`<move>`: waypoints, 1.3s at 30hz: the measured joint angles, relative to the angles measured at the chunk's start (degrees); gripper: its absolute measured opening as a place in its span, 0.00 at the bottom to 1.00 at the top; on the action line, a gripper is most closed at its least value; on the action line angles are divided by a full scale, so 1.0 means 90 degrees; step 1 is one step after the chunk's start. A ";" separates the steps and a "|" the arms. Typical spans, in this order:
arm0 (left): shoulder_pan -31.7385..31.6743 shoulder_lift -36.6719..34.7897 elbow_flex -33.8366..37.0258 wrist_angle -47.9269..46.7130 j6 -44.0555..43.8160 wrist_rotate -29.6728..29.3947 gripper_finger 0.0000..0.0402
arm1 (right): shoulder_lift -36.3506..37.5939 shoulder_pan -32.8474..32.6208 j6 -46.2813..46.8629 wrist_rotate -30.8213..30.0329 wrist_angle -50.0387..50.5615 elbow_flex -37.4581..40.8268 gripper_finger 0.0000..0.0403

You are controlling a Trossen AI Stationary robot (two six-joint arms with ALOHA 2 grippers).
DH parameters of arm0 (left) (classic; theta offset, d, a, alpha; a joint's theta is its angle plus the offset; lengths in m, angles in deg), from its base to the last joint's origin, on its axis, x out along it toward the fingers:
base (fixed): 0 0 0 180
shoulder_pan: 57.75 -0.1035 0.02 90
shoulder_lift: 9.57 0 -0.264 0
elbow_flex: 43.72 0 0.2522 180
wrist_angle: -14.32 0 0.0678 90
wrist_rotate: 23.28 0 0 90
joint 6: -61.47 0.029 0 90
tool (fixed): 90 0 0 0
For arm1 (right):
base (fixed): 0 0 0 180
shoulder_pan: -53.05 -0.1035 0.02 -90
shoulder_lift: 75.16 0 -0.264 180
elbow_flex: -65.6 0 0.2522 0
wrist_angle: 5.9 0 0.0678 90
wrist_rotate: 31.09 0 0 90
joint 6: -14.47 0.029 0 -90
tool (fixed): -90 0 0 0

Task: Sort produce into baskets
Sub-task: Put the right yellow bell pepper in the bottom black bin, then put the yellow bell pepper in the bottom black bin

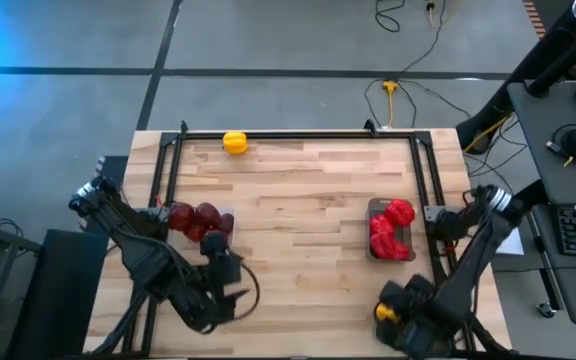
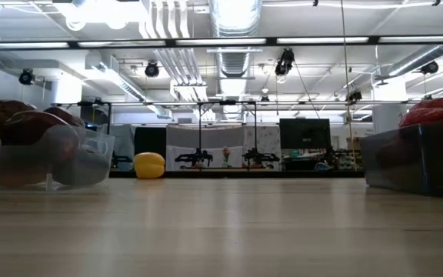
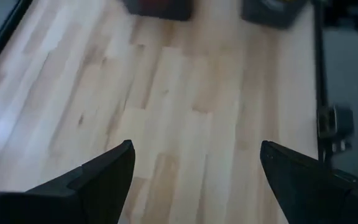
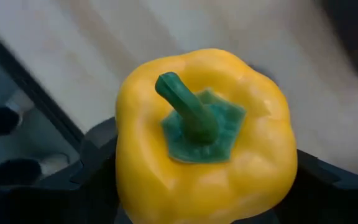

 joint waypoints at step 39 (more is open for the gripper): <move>-0.0090 -0.3707 0.0128 -0.2242 -0.1934 -0.2190 0.82 | -0.0767 -0.0040 -0.1753 -0.1167 0.0816 -0.1336 0.99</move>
